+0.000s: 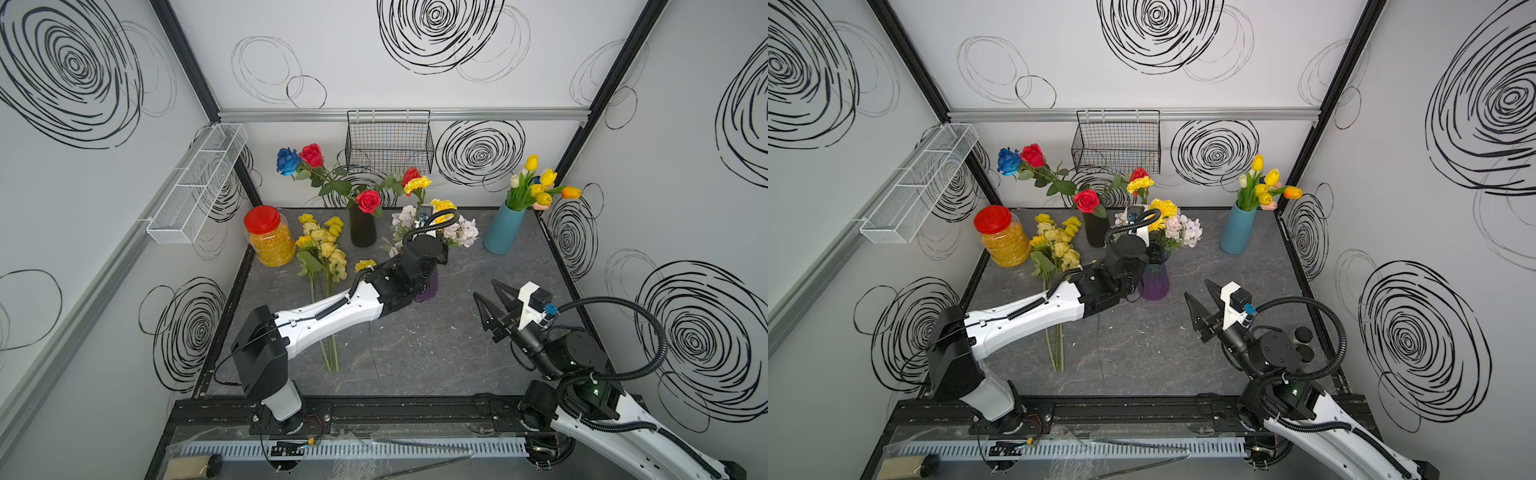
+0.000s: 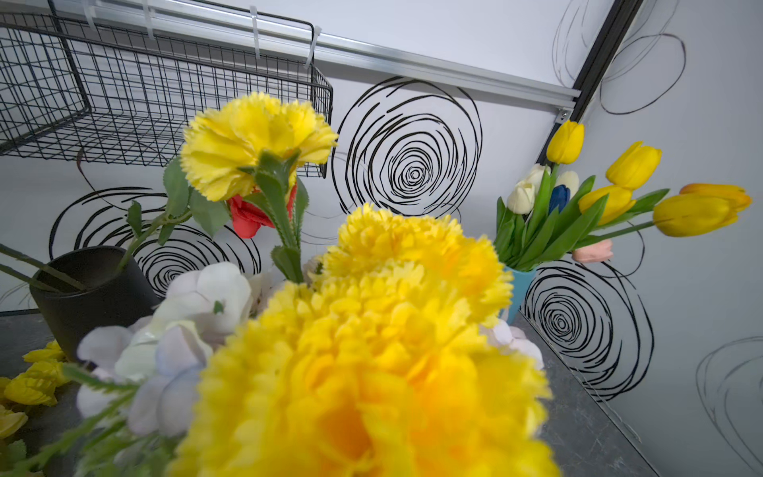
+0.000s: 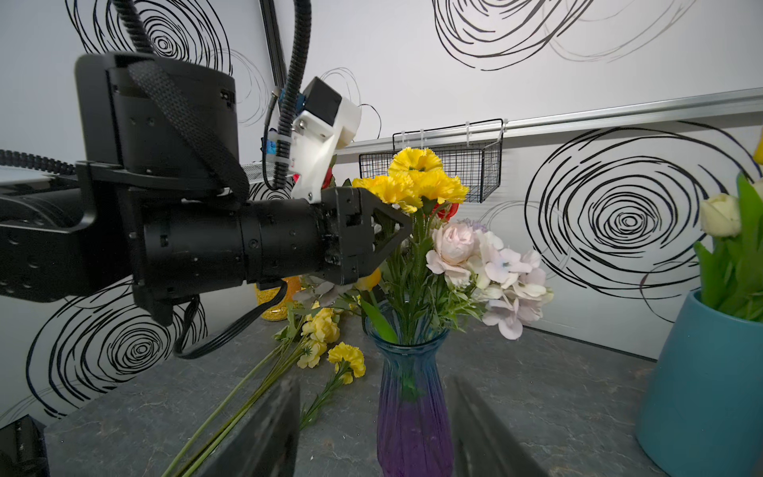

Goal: Pick out yellow flowers from the vase
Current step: Pick up the flower from the vase.

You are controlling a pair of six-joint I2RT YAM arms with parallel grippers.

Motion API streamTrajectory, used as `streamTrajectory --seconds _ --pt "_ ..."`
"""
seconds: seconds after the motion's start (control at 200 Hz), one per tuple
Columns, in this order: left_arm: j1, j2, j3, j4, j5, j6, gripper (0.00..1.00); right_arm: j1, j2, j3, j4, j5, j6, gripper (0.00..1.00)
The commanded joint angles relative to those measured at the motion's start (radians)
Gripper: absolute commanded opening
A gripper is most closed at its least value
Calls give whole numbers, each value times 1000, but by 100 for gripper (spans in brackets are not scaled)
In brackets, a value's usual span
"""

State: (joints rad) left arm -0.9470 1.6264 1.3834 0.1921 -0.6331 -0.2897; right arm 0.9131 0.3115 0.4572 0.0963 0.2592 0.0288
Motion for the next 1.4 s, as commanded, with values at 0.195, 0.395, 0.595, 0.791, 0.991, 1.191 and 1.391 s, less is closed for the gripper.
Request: streamTrajectory --seconds 0.195,0.395,0.595,0.791,0.991,1.191,1.391 --pt "34 -62 -25 111 16 -1 30 -4 35 -8 72 -26 11 60" --pt "31 -87 -37 136 40 0 30 -5 41 -17 83 -27 11 61" --pt "-23 -116 -22 132 -33 77 30 -24 139 -49 190 -77 -48 60" --pt "-45 -128 -3 113 -34 93 30 -72 273 -75 340 -161 -100 57" --pt "-79 -136 33 96 -70 134 30 -146 416 -51 416 -249 -111 44" --pt "-107 -136 73 75 -105 171 30 -161 566 6 490 -288 -160 37" --pt "-122 -146 89 66 -118 192 31 -172 684 80 523 -300 -197 30"
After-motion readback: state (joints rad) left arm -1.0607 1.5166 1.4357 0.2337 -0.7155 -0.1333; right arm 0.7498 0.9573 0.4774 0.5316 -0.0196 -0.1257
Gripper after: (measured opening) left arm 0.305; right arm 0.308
